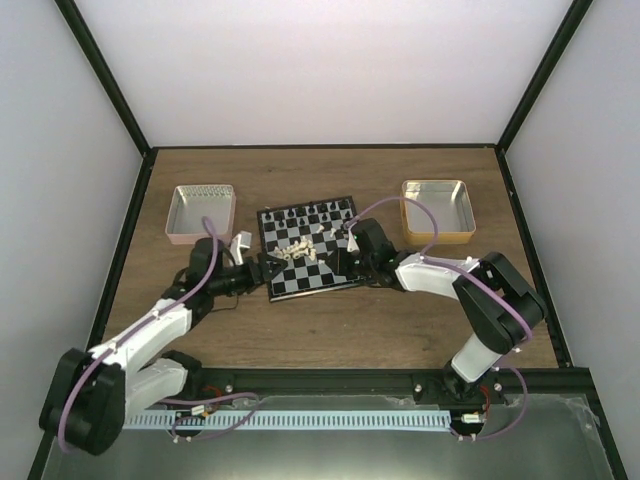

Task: Set up the chess pieces on the board
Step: Place the chess piece on the chessboard.

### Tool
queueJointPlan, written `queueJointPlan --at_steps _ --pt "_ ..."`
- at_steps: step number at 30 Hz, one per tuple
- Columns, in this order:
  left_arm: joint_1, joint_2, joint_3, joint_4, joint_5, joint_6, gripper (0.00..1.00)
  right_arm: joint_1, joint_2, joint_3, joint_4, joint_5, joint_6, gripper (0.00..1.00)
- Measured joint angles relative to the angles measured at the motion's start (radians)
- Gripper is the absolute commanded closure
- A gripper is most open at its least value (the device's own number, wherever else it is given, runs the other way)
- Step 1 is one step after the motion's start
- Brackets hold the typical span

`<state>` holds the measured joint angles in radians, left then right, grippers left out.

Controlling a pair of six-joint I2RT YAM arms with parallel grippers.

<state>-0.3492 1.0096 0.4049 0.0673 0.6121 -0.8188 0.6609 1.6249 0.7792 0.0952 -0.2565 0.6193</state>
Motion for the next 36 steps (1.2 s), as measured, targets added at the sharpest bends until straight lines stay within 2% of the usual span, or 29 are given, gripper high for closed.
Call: queueJointPlan --at_steps 9,15,18,31,36 --pt "-0.129 0.176 0.044 0.127 -0.106 -0.113 0.37 0.0 -0.023 -0.048 0.102 -0.105 0.047 0.89" --pt "-0.174 0.283 0.045 0.259 -0.122 -0.201 0.48 0.003 -0.032 -0.083 0.192 -0.219 0.1 0.89" --pt "-0.188 0.321 0.045 0.317 -0.122 -0.233 0.5 0.007 -0.035 -0.091 0.231 -0.261 0.128 0.89" --pt "-0.205 0.344 0.03 0.436 -0.103 -0.285 0.68 0.014 -0.049 -0.093 0.293 -0.328 0.196 0.89" --pt "-0.206 0.344 0.021 0.441 -0.1 -0.287 0.85 0.015 -0.049 -0.093 0.297 -0.332 0.21 0.9"
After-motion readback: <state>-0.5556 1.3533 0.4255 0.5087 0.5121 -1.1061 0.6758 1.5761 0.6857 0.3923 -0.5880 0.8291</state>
